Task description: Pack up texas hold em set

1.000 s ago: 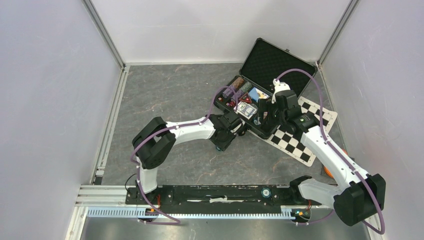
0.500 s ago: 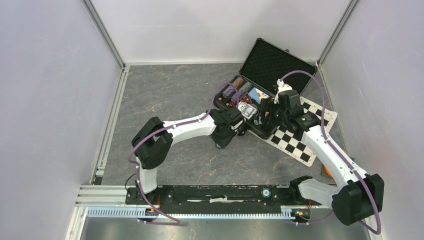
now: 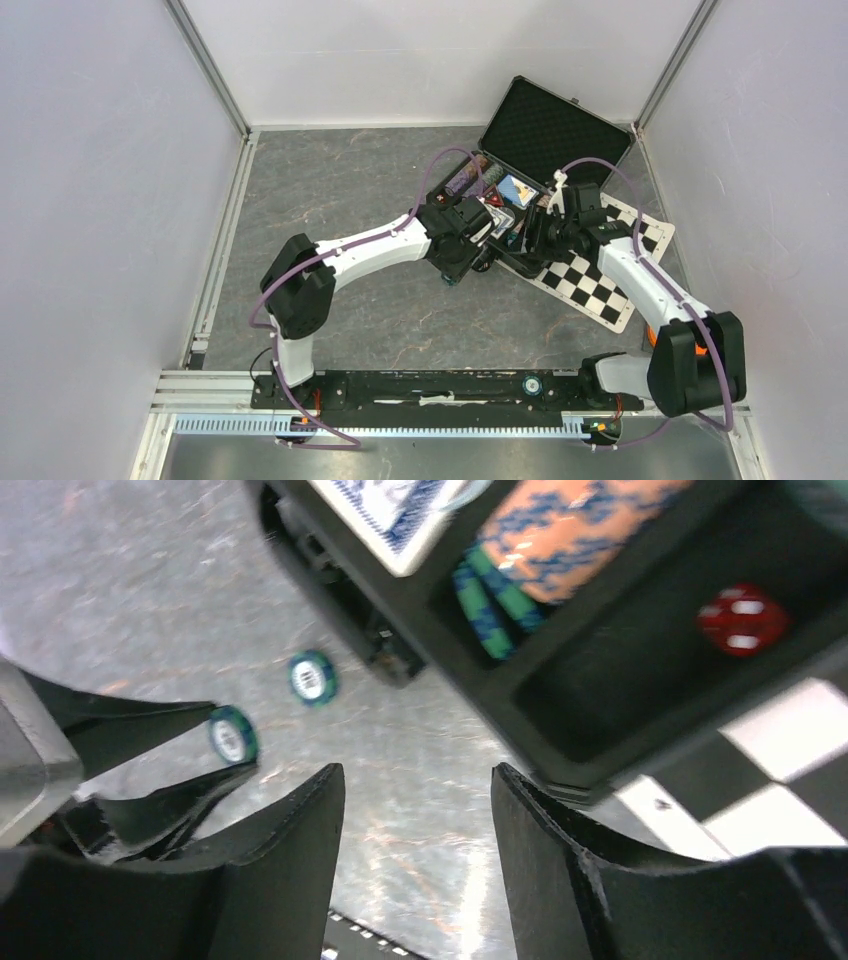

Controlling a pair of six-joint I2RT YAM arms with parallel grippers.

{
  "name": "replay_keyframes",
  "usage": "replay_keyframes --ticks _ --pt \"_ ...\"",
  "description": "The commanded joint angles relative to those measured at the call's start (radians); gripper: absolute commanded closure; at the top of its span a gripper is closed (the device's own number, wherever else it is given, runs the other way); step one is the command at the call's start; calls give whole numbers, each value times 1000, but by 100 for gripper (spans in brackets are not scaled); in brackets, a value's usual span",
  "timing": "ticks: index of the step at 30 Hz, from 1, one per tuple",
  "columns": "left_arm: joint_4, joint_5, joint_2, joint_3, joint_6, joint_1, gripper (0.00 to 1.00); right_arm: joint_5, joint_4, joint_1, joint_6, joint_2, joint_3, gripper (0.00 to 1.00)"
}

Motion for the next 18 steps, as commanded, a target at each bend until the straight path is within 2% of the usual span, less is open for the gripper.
replay_keyframes --ticks 1,5,18 --pt "14 71 -77 51 26 3 63 -287 140 3 85 37 1 39" --pt "61 148 -126 39 56 2 63 -423 213 13 154 92 -9 40" --pt "130 240 -187 5 106 2 63 -596 347 84 260 168 -58 45"
